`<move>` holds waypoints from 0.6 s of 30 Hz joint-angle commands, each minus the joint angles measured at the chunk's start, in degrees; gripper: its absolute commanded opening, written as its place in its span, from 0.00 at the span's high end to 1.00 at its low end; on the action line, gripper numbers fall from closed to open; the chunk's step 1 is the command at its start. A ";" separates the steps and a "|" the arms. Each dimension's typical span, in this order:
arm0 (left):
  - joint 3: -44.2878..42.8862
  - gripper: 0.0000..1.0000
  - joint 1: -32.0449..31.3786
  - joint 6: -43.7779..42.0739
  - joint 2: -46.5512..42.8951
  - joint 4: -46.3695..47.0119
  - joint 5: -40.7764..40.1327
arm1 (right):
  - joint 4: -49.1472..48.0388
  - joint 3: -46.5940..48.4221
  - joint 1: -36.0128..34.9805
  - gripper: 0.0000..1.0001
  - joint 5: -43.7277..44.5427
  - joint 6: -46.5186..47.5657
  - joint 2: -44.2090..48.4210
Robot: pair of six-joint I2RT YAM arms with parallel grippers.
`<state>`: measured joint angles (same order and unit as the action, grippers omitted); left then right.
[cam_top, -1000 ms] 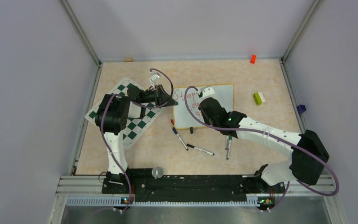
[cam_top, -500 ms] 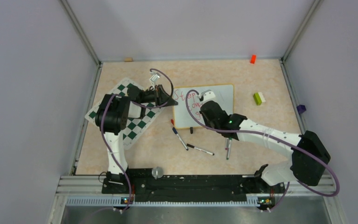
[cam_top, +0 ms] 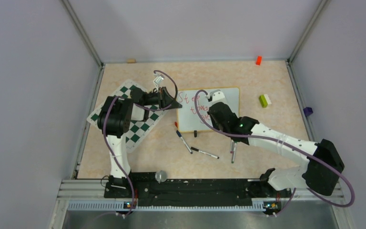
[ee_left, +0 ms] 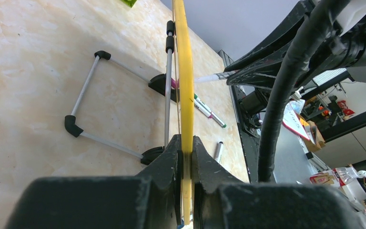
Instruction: Write a sentence on the whiteboard
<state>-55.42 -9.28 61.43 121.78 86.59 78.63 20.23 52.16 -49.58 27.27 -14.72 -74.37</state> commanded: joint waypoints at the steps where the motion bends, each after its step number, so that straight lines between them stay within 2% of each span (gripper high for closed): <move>1: -1.88 1.00 -0.45 1.15 -1.19 6.23 0.42 | -0.56 2.14 0.68 1.00 0.39 -0.05 3.99; 18: -1.79 1.00 -0.48 1.15 -1.28 6.23 0.55 | -0.97 1.33 0.95 1.00 3.61 -0.37 1.26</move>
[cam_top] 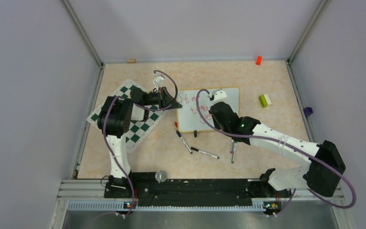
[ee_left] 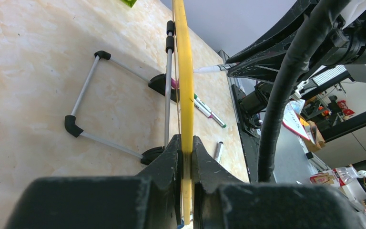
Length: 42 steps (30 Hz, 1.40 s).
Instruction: Write a sentence on the whiteboard
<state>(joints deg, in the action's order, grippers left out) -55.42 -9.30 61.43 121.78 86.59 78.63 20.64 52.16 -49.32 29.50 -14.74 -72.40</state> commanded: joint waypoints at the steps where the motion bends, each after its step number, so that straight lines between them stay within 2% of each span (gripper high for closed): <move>1: -1.80 1.00 -0.46 1.15 -1.28 6.23 0.56 | -1.54 1.38 0.77 1.00 1.36 -0.28 -1.13; 18: -1.97 1.00 -0.49 1.32 -1.21 6.23 0.63 | -2.90 3.10 1.55 1.00 2.52 0.26 -4.20; 36: -1.97 1.00 -0.54 1.24 -1.20 6.23 0.64 | -2.39 -0.81 1.59 1.00 -4.59 -0.74 -2.19; 42: -1.89 1.00 -0.48 1.24 -1.25 6.23 0.62 | -0.97 -1.19 1.51 1.00 -2.12 -0.82 -1.40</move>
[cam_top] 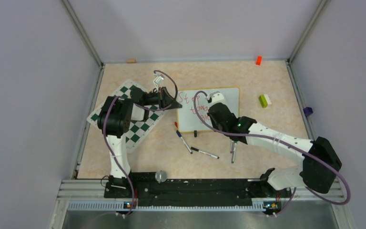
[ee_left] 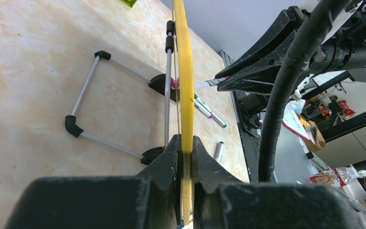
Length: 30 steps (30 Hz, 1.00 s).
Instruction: Write a sentence on the whiteboard
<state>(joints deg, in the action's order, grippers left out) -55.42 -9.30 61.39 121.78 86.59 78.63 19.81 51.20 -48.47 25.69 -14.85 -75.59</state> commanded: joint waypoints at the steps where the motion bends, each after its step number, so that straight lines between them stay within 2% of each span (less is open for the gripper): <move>1: -1.89 1.00 -0.47 1.27 -1.20 6.23 0.64 | -0.05 0.04 0.71 1.00 2.10 -0.86 1.82; 12: -1.89 1.00 -0.50 1.19 -1.28 6.18 0.64 | -0.19 4.55 0.75 1.00 4.67 -0.28 -0.45; 30: -1.89 1.00 -0.54 1.19 -1.28 6.23 0.64 | -0.27 2.31 0.81 1.00 3.47 -1.35 0.36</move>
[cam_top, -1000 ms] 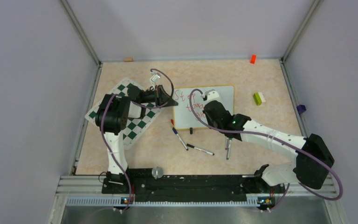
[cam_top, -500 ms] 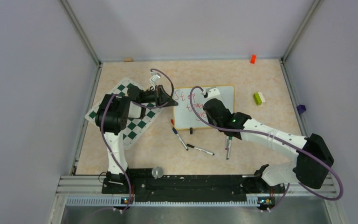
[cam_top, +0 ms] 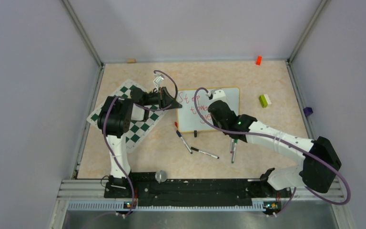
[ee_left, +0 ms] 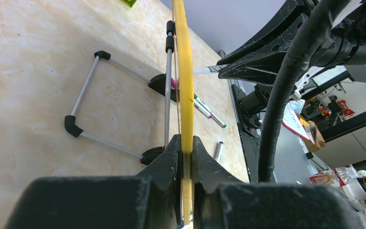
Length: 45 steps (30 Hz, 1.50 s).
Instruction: Write a sentence on the whiteboard
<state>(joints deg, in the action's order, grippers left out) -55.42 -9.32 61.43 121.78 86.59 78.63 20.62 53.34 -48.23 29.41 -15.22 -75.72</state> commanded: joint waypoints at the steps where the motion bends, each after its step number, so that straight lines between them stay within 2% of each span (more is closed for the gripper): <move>1: -1.89 1.00 -0.52 1.15 -1.28 6.23 0.62 | -1.08 -0.02 0.58 1.00 -0.42 -1.07 0.49; 12: -1.89 1.00 -0.53 1.15 -1.28 6.23 0.65 | -0.20 -2.49 0.51 1.00 -1.28 -1.88 1.28; 26: -1.97 1.00 -0.52 1.24 -1.23 6.23 0.65 | 2.84 0.09 0.58 1.00 -0.15 -0.67 5.93; 45: -1.97 1.00 -0.52 1.24 -1.19 6.23 0.66 | -2.68 0.97 0.59 1.00 2.71 0.44 1.23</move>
<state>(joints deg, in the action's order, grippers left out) -55.42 -9.32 61.45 121.78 86.59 78.63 21.23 51.53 -48.21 30.41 -15.51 -74.06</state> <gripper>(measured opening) 0.100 0.089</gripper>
